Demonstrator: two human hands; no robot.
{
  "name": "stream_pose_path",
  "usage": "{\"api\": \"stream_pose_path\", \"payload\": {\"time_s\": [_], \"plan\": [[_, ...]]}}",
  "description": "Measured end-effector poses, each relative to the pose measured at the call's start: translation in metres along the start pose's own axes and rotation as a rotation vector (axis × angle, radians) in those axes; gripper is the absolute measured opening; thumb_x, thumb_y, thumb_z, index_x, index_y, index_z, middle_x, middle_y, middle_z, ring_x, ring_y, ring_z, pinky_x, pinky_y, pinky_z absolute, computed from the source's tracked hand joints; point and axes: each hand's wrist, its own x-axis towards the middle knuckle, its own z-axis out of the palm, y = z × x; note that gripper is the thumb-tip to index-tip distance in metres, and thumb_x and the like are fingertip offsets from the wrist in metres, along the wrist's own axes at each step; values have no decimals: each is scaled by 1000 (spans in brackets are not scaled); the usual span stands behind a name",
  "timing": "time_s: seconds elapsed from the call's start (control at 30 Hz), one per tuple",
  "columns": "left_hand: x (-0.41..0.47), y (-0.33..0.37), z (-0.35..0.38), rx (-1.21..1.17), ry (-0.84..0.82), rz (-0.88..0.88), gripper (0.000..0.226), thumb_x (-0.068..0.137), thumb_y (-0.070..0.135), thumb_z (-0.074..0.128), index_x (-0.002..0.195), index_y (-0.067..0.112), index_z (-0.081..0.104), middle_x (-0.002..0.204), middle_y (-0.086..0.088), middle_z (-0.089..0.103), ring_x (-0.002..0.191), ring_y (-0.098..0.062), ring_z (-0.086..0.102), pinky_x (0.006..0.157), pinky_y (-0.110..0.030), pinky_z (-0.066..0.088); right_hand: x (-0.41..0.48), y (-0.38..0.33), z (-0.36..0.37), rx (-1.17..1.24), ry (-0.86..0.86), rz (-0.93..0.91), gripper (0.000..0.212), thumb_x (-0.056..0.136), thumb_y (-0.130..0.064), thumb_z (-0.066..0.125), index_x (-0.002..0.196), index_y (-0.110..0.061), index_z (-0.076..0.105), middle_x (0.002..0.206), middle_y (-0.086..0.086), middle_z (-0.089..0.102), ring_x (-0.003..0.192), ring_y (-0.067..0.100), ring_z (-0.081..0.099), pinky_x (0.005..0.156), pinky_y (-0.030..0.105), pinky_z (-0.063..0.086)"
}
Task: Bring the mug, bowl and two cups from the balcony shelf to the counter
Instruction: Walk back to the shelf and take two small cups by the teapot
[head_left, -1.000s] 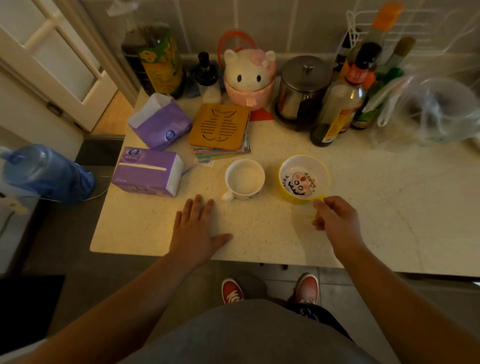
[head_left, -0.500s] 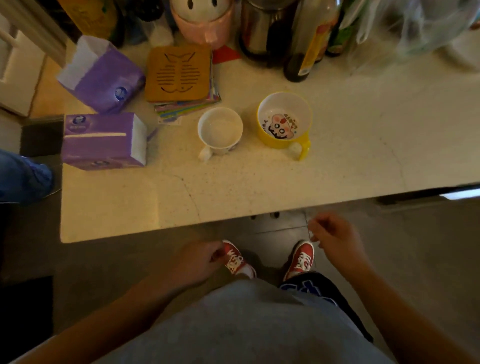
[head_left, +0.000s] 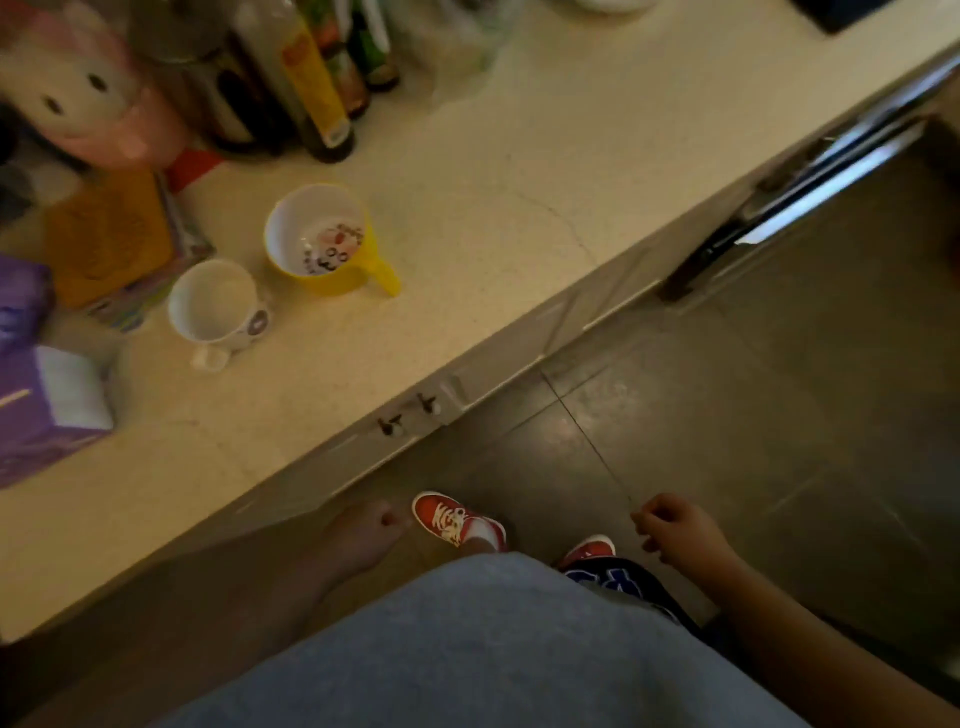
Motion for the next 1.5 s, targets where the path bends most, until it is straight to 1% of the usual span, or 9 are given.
{"api": "stream_pose_path", "payload": {"time_s": [0.27,0.47,0.6,0.8,0.97,1.17,1.3,1.37,1.5], "plan": [[11,130,62,8,-125,69,21,89,39,59,75,23,62,80,0,68,73,-15,63,62,-27,45,-40,153,-54,187,67,275,10,92,-22,58,90,-14,63,89,11,69,80,23,68,66,32,55],[6,226,98,111,-161,182,18,88,44,58,79,30,64,86,7,68,79,-10,64,61,-27,47,-54,228,-98,317,82,322,10,91,-21,61,90,-10,63,89,14,68,78,25,67,64,32,53],[1,272,103,216,-129,207,24,89,43,57,84,22,65,86,0,69,80,-16,64,73,-33,52,-46,244,-136,419,132,315,9,91,-20,60,90,-12,63,90,14,67,77,24,66,62,31,51],[19,322,93,336,-168,199,26,94,37,53,95,14,65,91,-6,68,85,-20,63,76,-34,50,-11,236,-207,561,248,266,21,94,-17,57,99,2,62,95,22,66,75,26,61,62,33,48],[62,385,79,401,-200,193,27,94,35,54,91,10,65,89,-10,69,84,-25,65,78,-37,51,29,231,-267,653,307,253,21,93,-20,59,99,0,62,94,16,67,77,25,64,67,36,51],[108,506,62,601,-234,300,30,94,34,56,93,6,66,91,-13,70,87,-27,65,77,-34,51,43,247,-316,781,403,381,20,89,-25,63,90,-6,66,87,12,71,79,27,69,78,45,57],[121,605,70,727,-281,419,24,93,36,56,81,16,62,78,-3,64,72,-16,60,62,-29,44,34,265,-332,879,489,515,19,89,-24,63,87,-5,66,83,14,71,73,28,68,62,37,56],[124,656,86,728,-287,478,23,92,36,57,77,19,60,75,-2,63,70,-16,59,61,-29,43,29,279,-335,939,500,582,18,90,-22,62,87,-5,65,82,17,70,67,26,64,56,33,52],[124,752,136,706,-329,562,24,91,36,58,72,23,59,72,-2,63,69,-19,61,63,-30,46,24,312,-343,1027,498,672,14,90,-20,63,86,-7,65,77,13,67,64,24,61,55,30,46]]}}
